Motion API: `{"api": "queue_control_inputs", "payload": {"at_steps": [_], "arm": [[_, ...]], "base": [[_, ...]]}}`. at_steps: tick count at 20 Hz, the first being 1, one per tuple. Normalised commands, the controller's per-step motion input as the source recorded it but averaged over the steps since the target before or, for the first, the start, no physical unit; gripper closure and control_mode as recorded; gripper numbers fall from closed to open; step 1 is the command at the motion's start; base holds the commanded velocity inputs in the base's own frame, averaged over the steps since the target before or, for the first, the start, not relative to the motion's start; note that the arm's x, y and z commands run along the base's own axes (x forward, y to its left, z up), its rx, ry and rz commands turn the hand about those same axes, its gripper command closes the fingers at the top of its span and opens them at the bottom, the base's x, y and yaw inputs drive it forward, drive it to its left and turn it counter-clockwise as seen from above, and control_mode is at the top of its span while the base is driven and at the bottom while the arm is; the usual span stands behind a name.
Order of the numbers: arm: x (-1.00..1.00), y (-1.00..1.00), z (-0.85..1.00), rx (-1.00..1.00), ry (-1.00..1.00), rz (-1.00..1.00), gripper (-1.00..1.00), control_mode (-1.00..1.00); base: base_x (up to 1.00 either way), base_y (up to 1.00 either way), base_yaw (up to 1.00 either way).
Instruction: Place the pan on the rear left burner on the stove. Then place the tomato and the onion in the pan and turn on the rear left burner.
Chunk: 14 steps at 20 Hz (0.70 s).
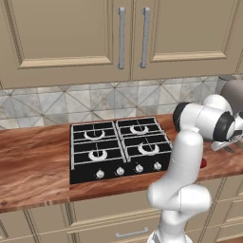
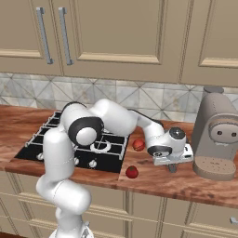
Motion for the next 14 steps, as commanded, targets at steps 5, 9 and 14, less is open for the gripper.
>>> {"api": "queue_control_inputs", "payload": {"at_steps": [5, 9, 14], "arm": [[0.0, 0.0, 0.0, 0.0, 0.0, 0.0, 1.0, -1.0], [0.0, 0.0, 0.16, 0.0, 0.0, 0.0, 1.0, -1.0], [0.0, 0.0, 0.21, 0.0, 0.0, 0.0, 1.0, -1.0]], "base": [[0.0, 0.0, 0.0], [0.0, 0.0, 0.0], [0.0, 0.0, 0.0]]}}
